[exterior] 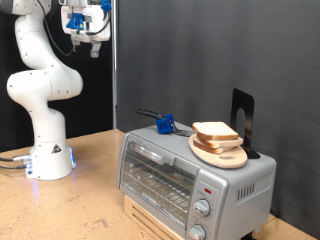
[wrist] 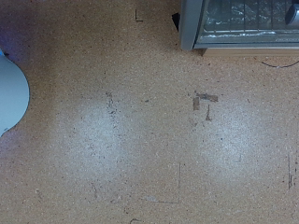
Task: Make a piece of toast with the oven
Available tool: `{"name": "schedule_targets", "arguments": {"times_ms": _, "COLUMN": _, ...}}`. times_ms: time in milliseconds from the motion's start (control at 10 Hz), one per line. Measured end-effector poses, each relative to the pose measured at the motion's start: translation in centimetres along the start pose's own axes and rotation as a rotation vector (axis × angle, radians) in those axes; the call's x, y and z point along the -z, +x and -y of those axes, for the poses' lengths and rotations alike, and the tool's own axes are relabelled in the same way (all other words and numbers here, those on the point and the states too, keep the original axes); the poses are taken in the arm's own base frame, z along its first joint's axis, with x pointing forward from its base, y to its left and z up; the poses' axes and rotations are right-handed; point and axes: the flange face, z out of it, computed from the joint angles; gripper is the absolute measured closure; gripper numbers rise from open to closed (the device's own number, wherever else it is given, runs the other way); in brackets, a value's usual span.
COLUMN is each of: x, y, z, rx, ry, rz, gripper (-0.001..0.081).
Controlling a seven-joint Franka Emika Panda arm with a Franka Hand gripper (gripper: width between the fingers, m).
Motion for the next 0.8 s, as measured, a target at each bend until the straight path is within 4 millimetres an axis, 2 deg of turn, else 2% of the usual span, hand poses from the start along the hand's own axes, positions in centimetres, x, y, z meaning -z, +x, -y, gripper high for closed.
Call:
{"name": "schedule_targets", "arguments": {"times_ms": 200, "x": 0.7, "y": 1.0, "z": 0.2, "rx": 0.206, "ry": -0.008, "rz": 0.033, "gripper": 0.0006}}
{"name": "schedule_targets", "arguments": {"times_ms": 400, "x": 1.8, "y": 3.1, "z": 1.9, "rx": 0.449, "ry": 0.044, "rz": 0.059, "gripper": 0.0006}}
{"name": "schedule_targets", "arguments": {"times_ms": 500, "x": 1.7, "y": 3.1, "z": 2.3, "rx": 0.547, "ry": 0.061, "rz": 0.066, "gripper": 0.0006}}
{"name": "schedule_targets", "arguments": {"times_ms": 600, "x": 1.6, "y": 3.2, "z": 2.3, "rx": 0.503, "ry": 0.054, "rz": 0.066, "gripper": 0.0006}}
{"name": "schedule_targets", "arguments": {"times_ms": 800, "x": 1.8, "y": 3.1, "z": 2.2, "rx": 0.715, "ry": 0.033, "rz": 0.150, "gripper": 0.0006}}
